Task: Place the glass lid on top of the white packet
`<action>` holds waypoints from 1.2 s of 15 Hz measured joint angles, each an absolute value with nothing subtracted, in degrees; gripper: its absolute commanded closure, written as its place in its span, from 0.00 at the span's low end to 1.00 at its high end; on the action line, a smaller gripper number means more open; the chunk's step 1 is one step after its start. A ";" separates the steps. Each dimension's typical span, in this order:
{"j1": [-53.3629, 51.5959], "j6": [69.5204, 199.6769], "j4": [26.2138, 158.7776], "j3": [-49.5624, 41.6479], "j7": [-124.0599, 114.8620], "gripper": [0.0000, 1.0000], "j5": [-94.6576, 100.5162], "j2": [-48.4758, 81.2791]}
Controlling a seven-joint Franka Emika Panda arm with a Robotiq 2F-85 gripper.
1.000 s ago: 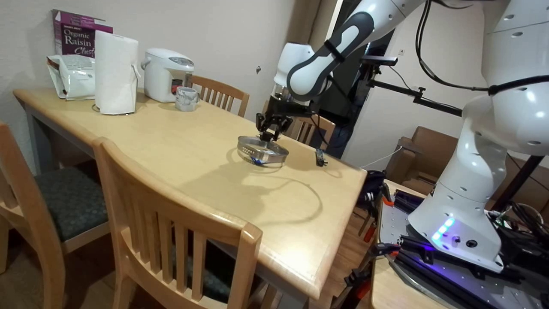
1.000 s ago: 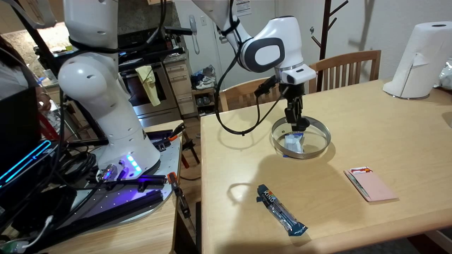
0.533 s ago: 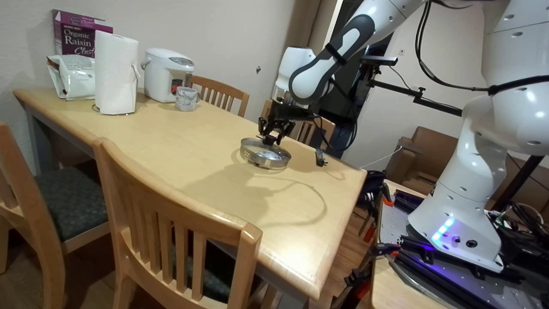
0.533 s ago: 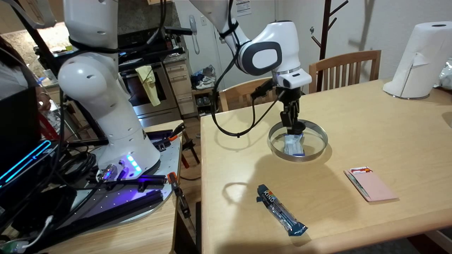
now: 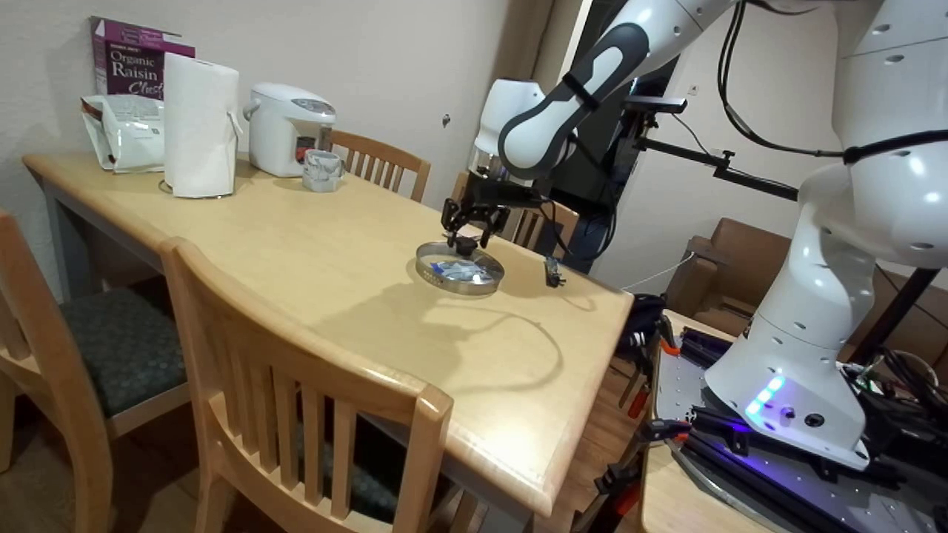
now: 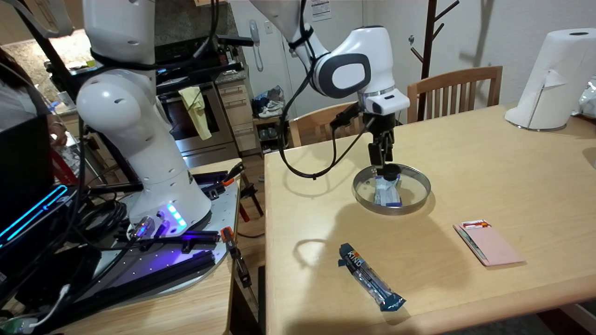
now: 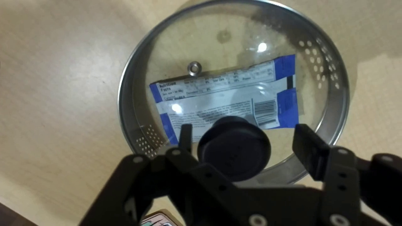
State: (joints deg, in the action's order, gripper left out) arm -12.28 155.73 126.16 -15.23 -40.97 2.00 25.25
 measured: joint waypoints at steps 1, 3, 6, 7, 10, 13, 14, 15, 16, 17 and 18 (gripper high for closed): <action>-12.30 155.75 126.16 -15.22 -41.10 0.00 2.00 25.09; -12.34 155.75 126.16 -15.20 -41.12 0.00 2.03 24.78; -12.80 155.80 126.17 -15.53 -42.30 0.00 3.25 23.86; -13.04 155.80 126.17 -15.70 -42.75 0.00 3.86 23.50; -13.85 155.80 126.17 -16.12 -44.74 0.00 6.47 22.33; -15.02 155.80 126.20 -17.07 -48.68 0.00 9.96 20.93; -15.37 155.80 126.25 -17.53 -50.58 0.00 10.97 20.45; -15.48 155.80 126.32 -17.89 -52.60 0.00 11.98 19.99; -15.49 155.81 126.44 -18.25 -54.74 0.00 12.84 19.55; -15.49 155.81 126.59 -18.70 -56.90 0.00 13.76 19.18; -15.46 155.81 126.78 -19.12 -58.88 0.00 14.42 18.90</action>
